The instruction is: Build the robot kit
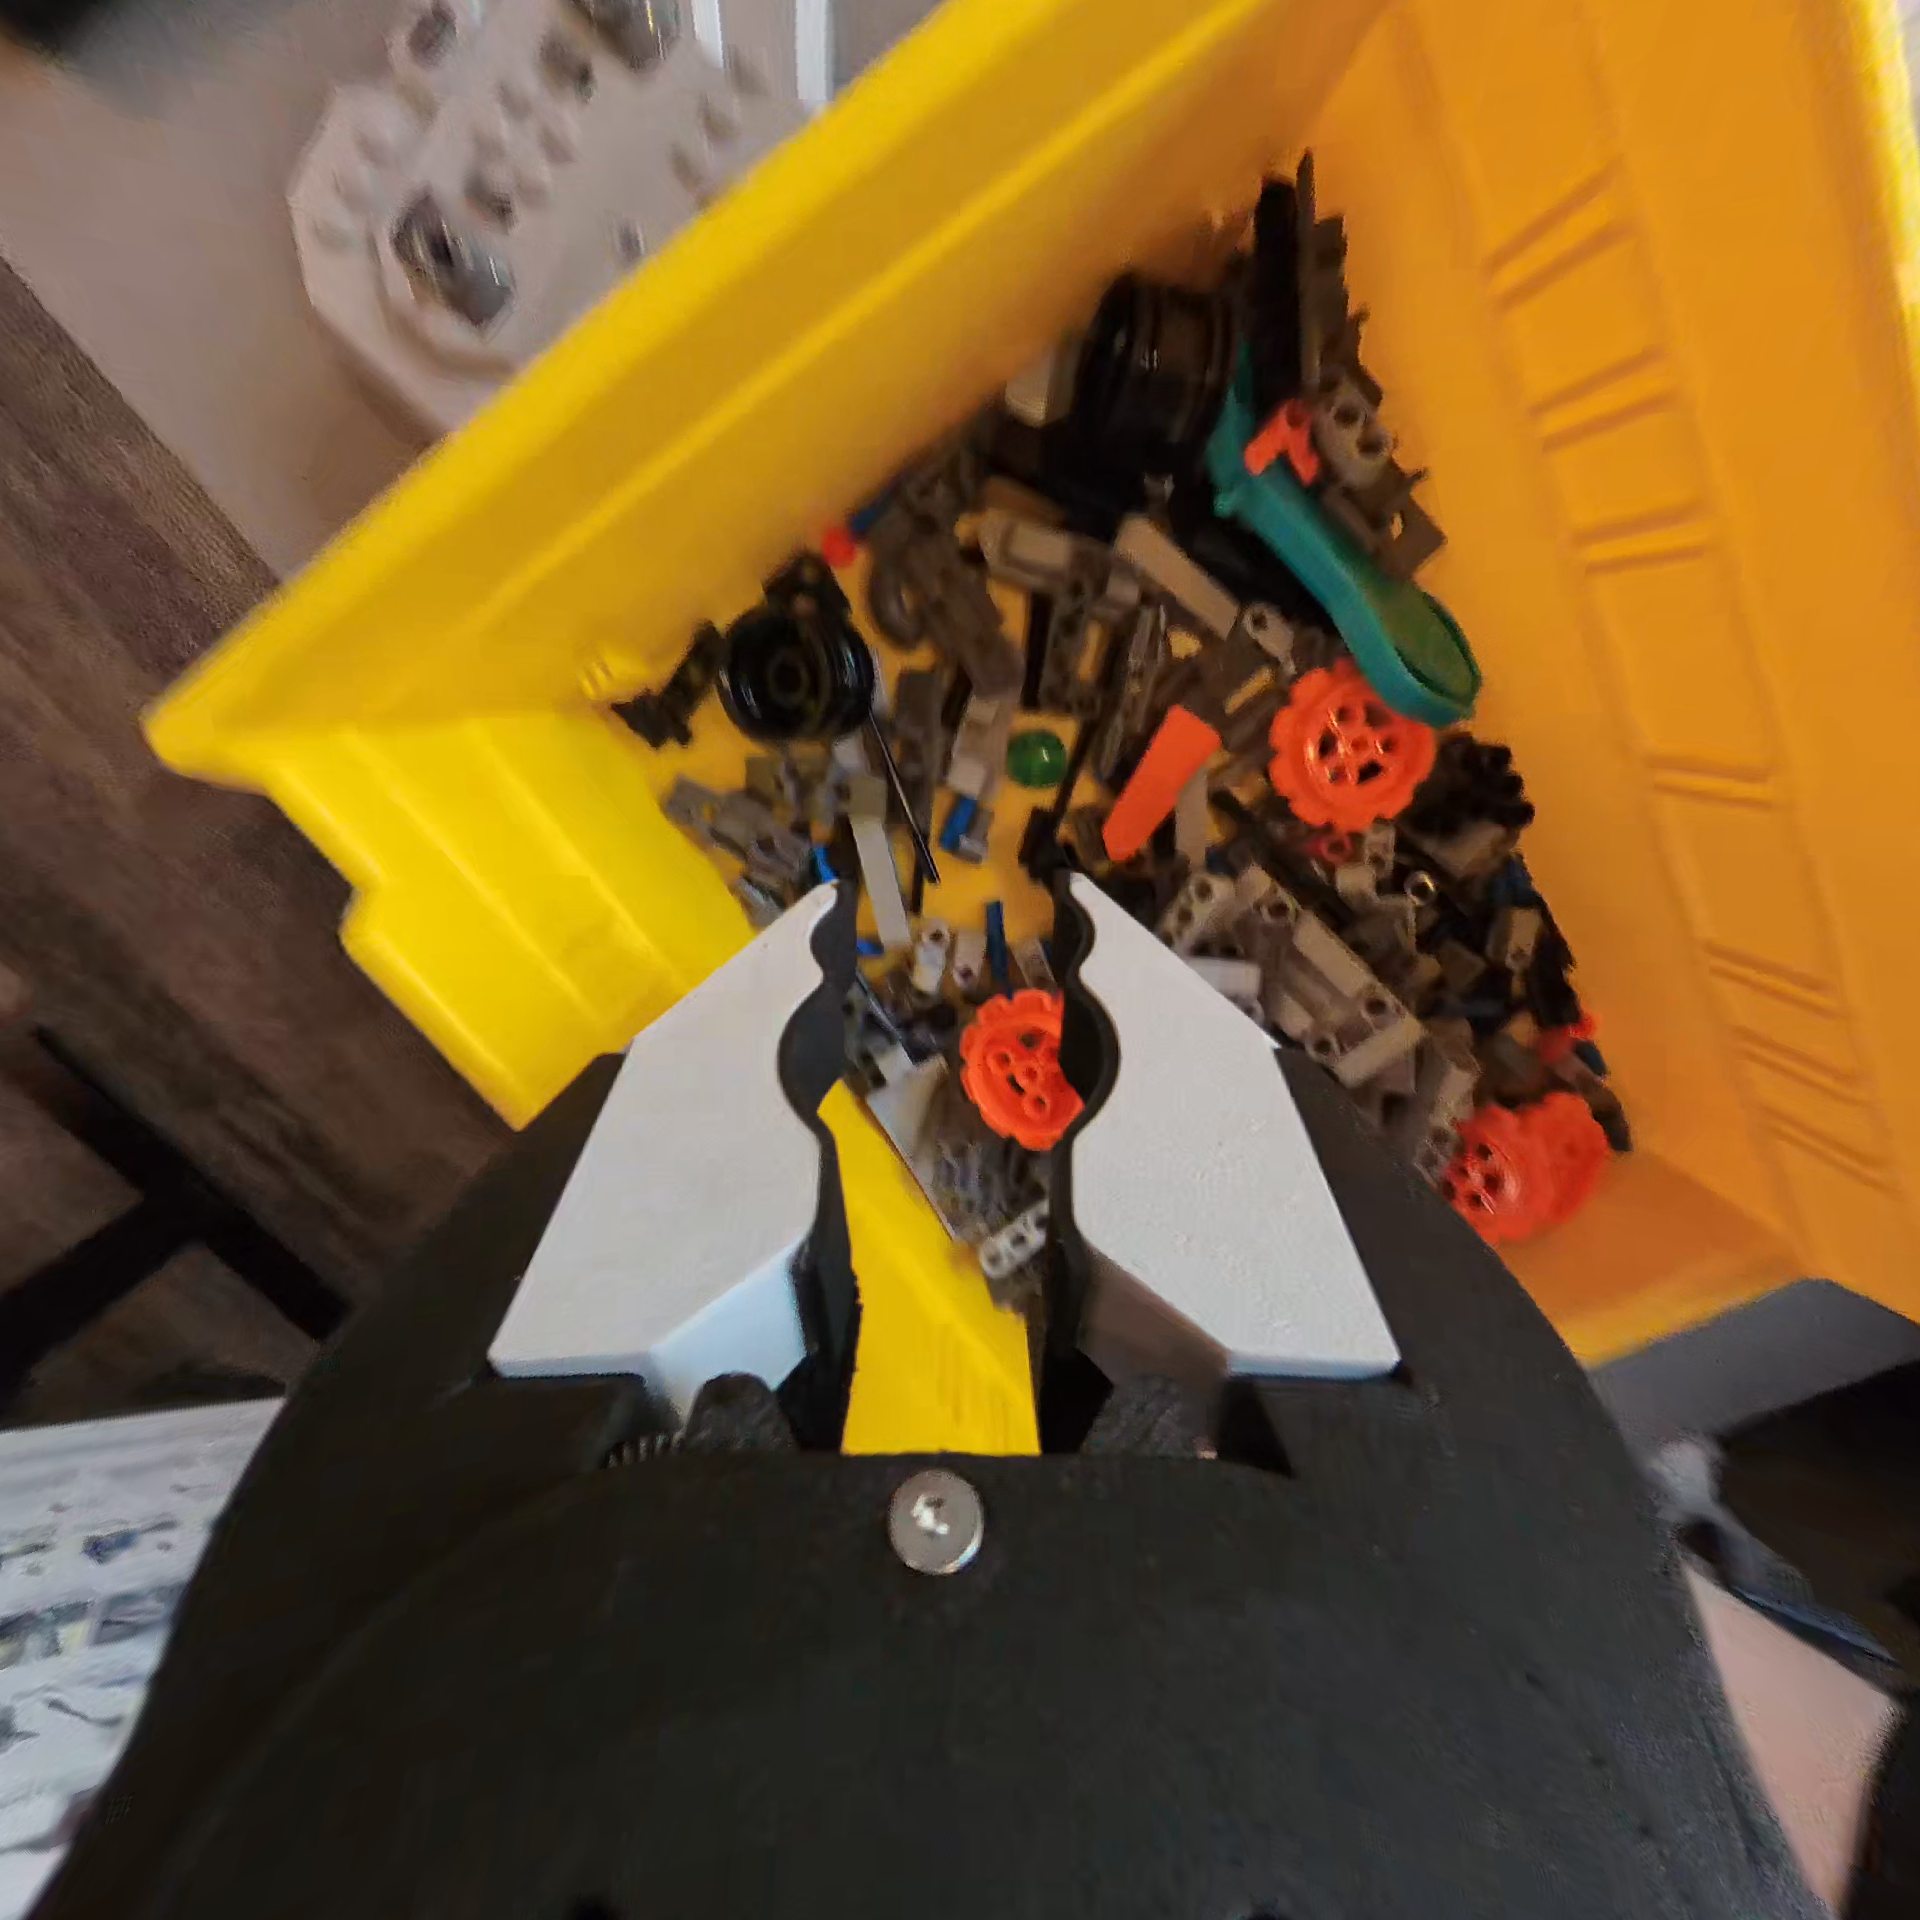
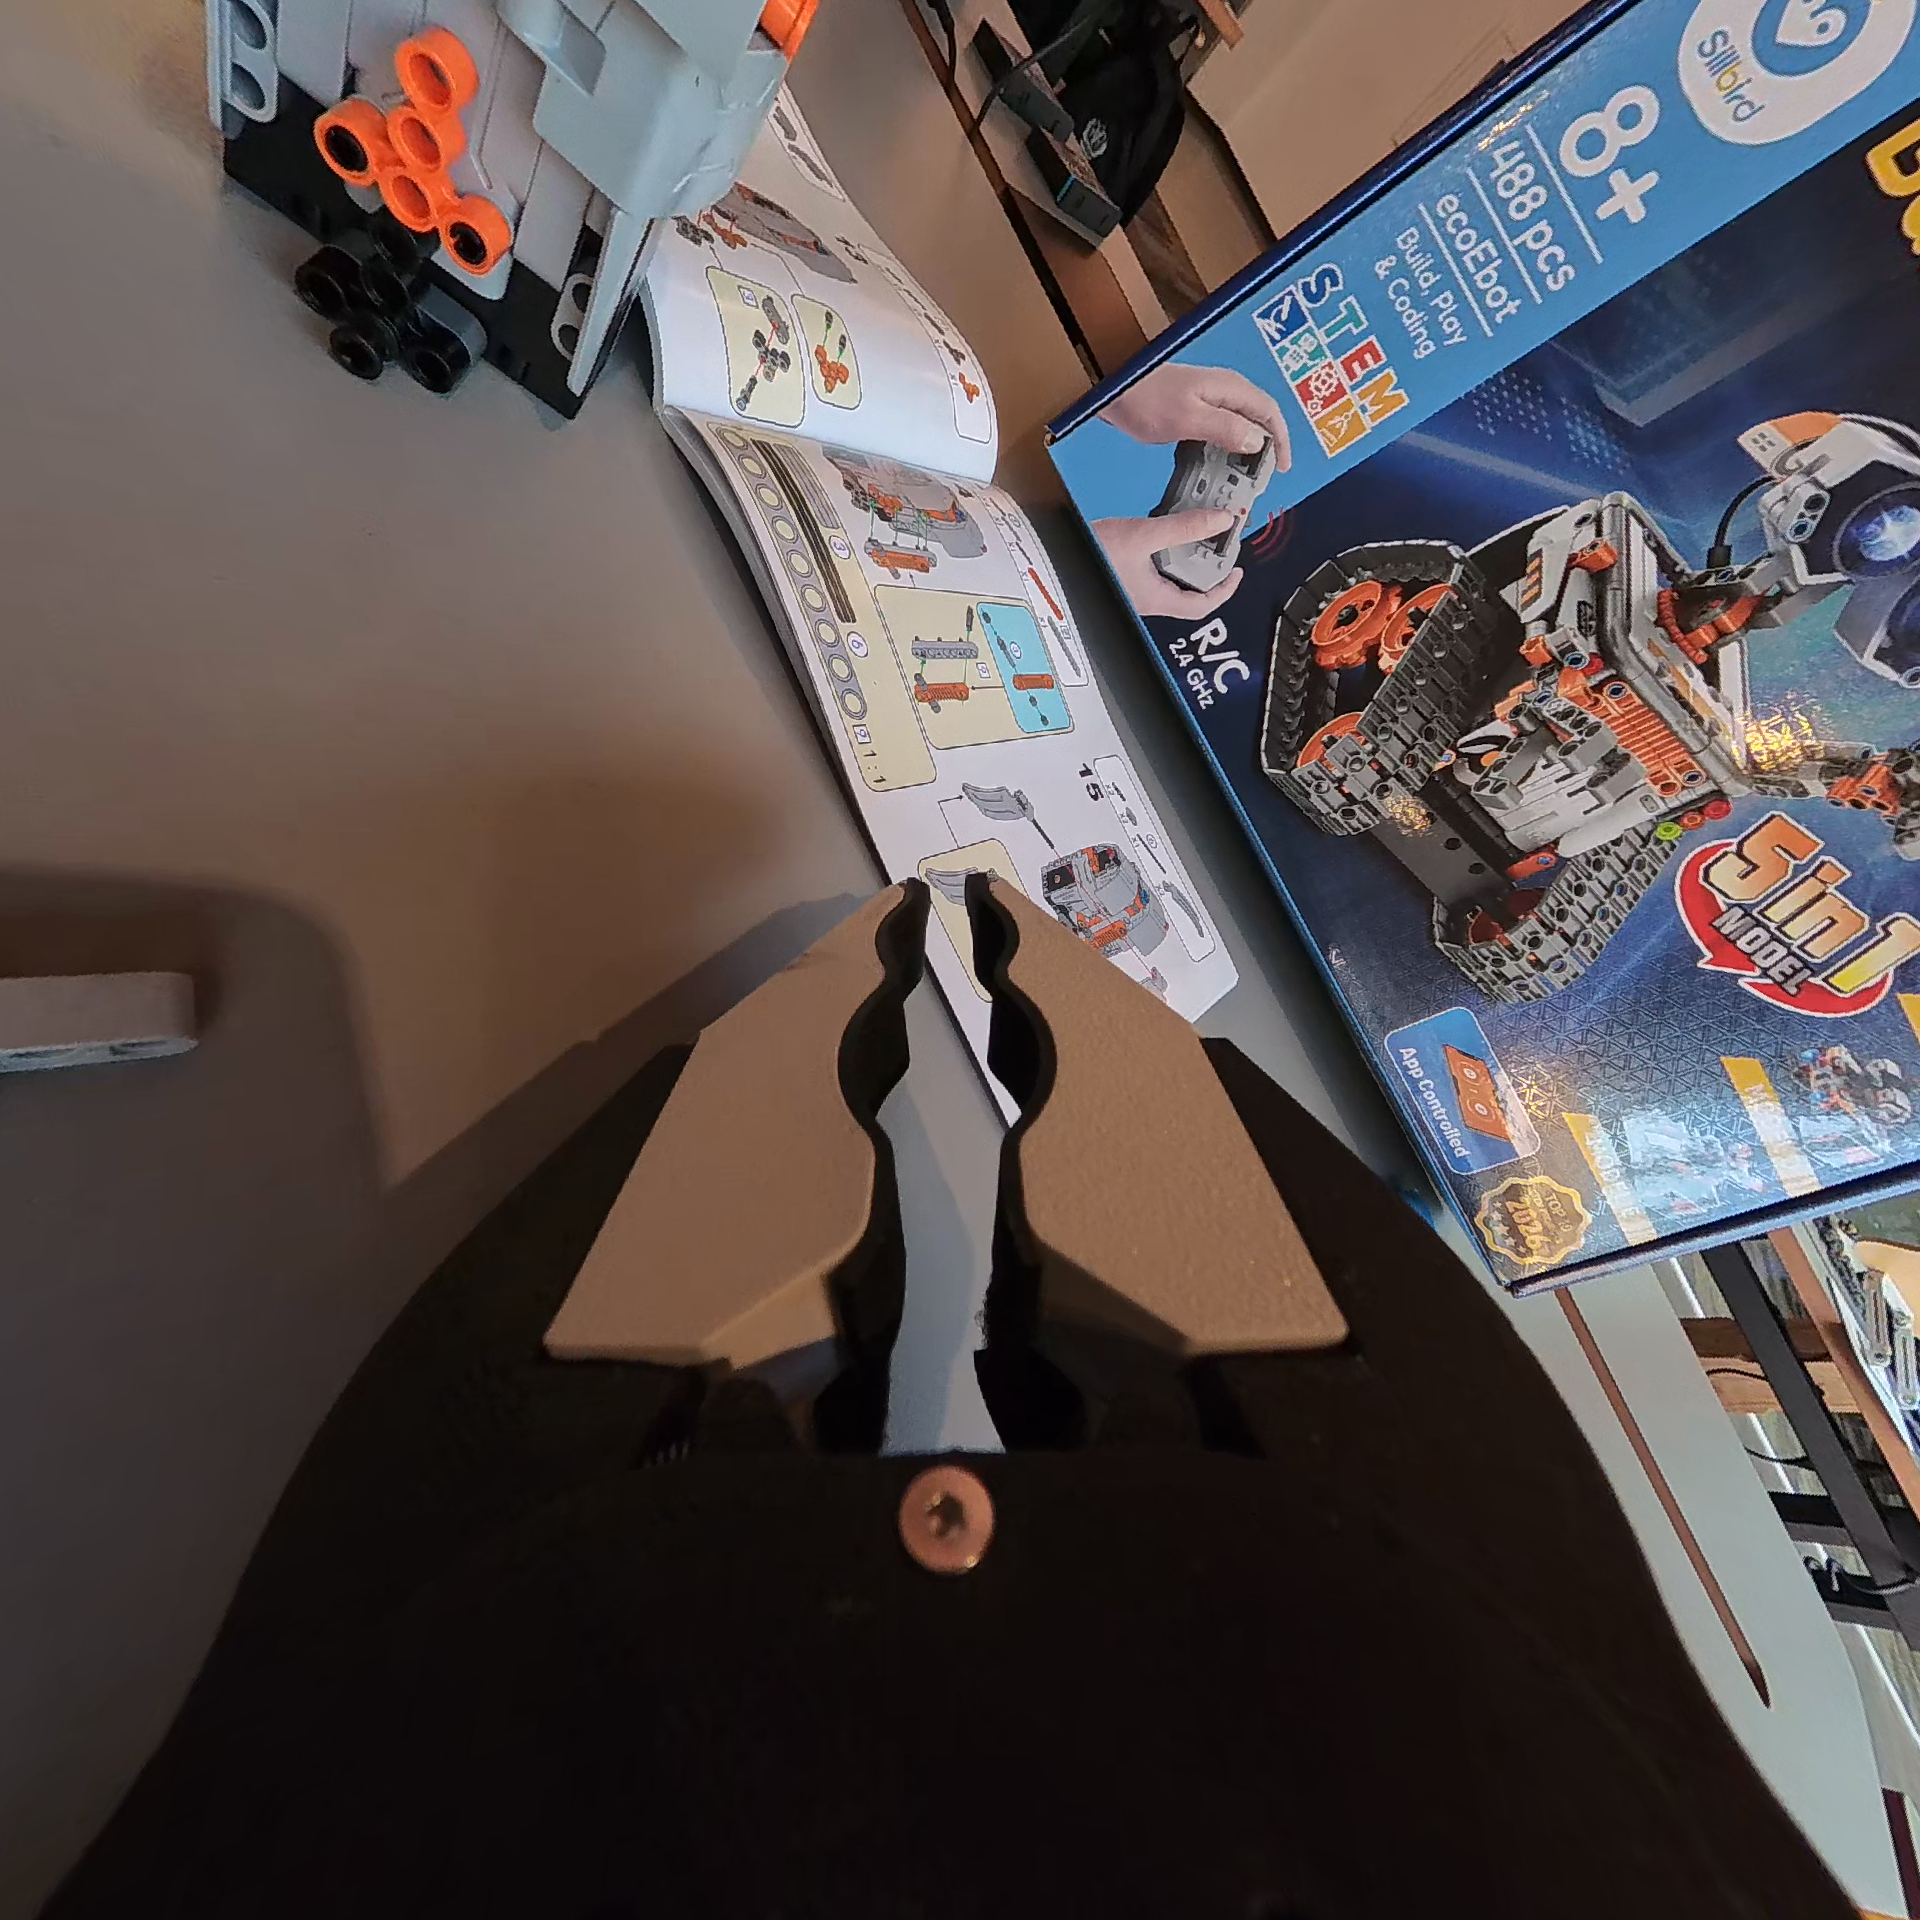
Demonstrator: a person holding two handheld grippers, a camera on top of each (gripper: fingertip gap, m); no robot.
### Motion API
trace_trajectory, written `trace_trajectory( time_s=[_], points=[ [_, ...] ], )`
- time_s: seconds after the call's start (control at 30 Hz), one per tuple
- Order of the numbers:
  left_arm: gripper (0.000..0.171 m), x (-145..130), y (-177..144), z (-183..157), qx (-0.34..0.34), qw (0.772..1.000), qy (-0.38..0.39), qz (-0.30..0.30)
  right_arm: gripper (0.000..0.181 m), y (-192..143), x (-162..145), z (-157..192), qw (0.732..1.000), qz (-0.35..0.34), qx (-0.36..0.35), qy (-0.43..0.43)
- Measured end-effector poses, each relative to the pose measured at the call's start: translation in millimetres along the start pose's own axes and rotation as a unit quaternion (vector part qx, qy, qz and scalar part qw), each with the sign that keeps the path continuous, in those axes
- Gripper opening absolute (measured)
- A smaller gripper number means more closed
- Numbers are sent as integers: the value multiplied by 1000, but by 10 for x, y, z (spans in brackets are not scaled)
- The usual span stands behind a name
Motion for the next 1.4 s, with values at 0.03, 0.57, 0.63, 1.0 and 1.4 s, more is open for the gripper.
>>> trace_trajectory(
  time_s=[0.03, 0.57, 0.63, 1.0, 1.4],
  points=[
    [37, 63, 45, 20, 13, 1000, 6, -3, 7, 1, -1, 1, 1000, 1, 0, -1],
    [83, 692, 668, -252, -47, 998, -14, -47, 7, -1, -1, 15, 1000, 0, 5, -5],
    [56, 606, 658, -241, -57, 998, -26, -18, 7, 0, -1, 15, 1000, 0, 5, -5],
    [34, -29, 578, -229, -61, 984, -58, 154, 7, 7, -6, 22, 1000, 4, 6, -7],
    [56, -73, 280, -22, -31, 988, -114, 97, 7, 11, -9, 23, 1000, 6, 6, -8]
  ],
)
Point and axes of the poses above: each gripper's, where its closed fingertips meet, y out along the fingers, x out of its top, z = x × y across the jaws, the point moved 6 cm from there along -y, back along the fingers, and after that the axes turned 8 degrees about y, right-handed, at the moved point
